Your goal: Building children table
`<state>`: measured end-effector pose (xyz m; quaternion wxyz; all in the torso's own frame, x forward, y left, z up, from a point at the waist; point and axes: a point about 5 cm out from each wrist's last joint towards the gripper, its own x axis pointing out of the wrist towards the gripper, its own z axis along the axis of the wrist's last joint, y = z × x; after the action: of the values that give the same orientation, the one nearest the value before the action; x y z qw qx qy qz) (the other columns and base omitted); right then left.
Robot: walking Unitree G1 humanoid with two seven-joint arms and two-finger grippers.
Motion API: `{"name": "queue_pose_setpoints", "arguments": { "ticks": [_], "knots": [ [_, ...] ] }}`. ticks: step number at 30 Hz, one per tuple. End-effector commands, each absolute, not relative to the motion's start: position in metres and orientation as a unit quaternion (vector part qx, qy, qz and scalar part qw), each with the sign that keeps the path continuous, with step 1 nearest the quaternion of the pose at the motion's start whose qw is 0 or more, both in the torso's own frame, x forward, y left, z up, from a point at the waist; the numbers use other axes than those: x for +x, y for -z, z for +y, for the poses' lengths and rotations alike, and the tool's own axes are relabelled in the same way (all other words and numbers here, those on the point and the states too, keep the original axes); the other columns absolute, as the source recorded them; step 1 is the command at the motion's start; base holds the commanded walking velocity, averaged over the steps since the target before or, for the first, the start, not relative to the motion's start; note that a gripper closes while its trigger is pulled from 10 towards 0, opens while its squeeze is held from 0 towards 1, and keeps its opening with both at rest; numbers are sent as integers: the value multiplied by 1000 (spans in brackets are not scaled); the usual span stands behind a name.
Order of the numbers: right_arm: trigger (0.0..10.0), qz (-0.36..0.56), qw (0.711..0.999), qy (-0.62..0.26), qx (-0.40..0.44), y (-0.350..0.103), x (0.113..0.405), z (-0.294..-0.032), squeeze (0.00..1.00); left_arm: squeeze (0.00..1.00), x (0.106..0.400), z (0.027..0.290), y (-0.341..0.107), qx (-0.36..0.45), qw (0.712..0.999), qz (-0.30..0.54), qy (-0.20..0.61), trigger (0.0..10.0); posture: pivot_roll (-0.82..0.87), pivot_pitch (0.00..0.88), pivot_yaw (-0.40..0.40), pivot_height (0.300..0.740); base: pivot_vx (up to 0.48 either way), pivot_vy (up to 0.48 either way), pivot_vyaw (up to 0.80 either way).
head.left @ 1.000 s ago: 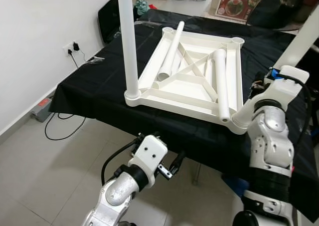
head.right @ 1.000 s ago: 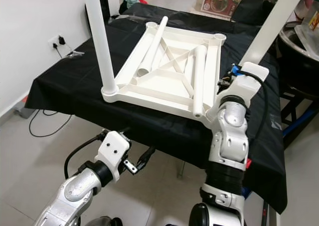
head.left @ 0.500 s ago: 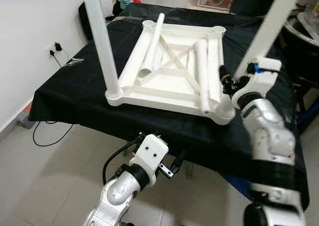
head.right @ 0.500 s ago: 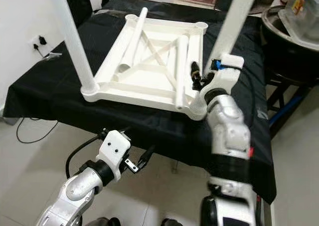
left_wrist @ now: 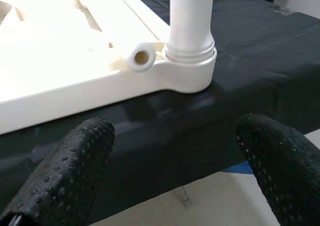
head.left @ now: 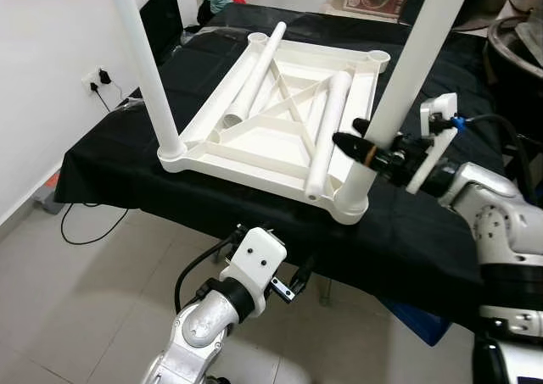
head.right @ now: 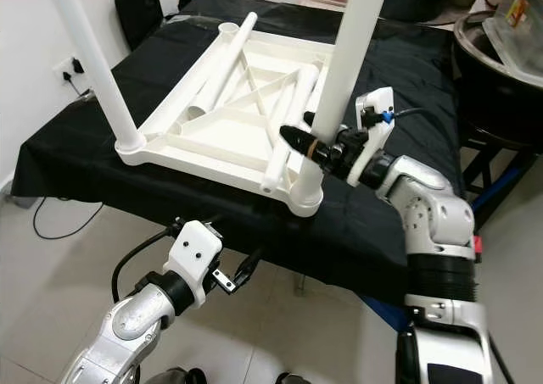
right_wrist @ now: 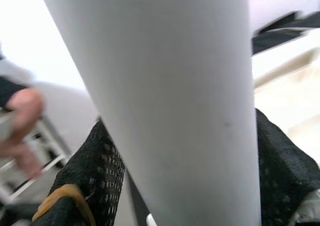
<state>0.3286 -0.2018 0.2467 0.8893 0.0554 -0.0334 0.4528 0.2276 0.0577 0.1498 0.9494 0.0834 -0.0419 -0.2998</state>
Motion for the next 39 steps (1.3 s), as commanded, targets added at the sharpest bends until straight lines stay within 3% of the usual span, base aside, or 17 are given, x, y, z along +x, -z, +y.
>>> {"name": "queue_pose_setpoints", "arguments": {
  "ticks": [1,5,6,12,15,18,21,22,23,25,26,28,31,36,39],
  "knots": [
    [10000,-24,870,-490,58,-241,328,-194,0,0,226,58,-148,84,949,-37,300,10000,128,155,-31,740,0,0,0],
    [10000,-28,869,-489,75,-241,335,-190,0,0,225,58,-147,85,949,-37,301,10000,131,152,-32,740,0,0,0],
    [0,-32,869,-485,87,-241,339,-188,0,0,225,57,-148,85,949,-37,301,10000,134,150,-38,740,0,0,0],
    [0,-49,870,-483,93,-242,341,-184,0,0,224,58,-147,85,950,-36,299,10000,134,145,-39,740,0,0,0],
    [0,-55,890,-443,96,-238,346,-188,0,0,224,58,-146,86,949,-36,300,10000,135,134,-39,740,0,0,0],
    [0,-53,937,-339,73,-229,355,-198,0,0,224,58,-146,86,949,-36,300,10000,135,131,-37,740,0,0,0],
    [0,-53,943,-321,69,-228,357,-200,0,0,224,58,-146,86,949,-36,300,10000,135,131,-37,740,0,0,0],
    [0,-50,962,-263,61,-225,360,-208,0,0,224,58,-146,86,949,-36,301,10000,133,128,-36,740,0,0,0],
    [0,-50,962,-263,61,-225,360,-208,0,0,224,58,-146,86,949,-36,301,10000,133,128,-36,740,0,0,0],
    [0,-43,998,-21,43,-221,363,-249,0,0,225,57,-147,87,948,-39,304,10000,125,126,-34,740,0,0,0],
    [0,-44,996,72,30,-221,359,-265,0,0,226,56,-147,87,948,-39,304,10000,122,126,-33,740,0,0,0],
    [0,-44,996,72,30,-221,359,-265,0,0,226,56,-147,87,948,-39,304,10000,122,126,-33,740,0,0,0],
    [0,-55,986,155,18,-222,351,-274,0,0,227,55,-147,87,947,-40,306,10000,123,126,-35,740,0,0,0],
    [0,-66,963,259,17,-221,334,-270,0,0,227,55,-147,87,947,-40,305,10000,122,133,-34,740,0,0,0],
    [0,-57,960,270,38,-217,330,-251,0,0,227,55,-147,86,948,-40,304,10000,124,136,-33,740,0,0,0]
  ]
}}
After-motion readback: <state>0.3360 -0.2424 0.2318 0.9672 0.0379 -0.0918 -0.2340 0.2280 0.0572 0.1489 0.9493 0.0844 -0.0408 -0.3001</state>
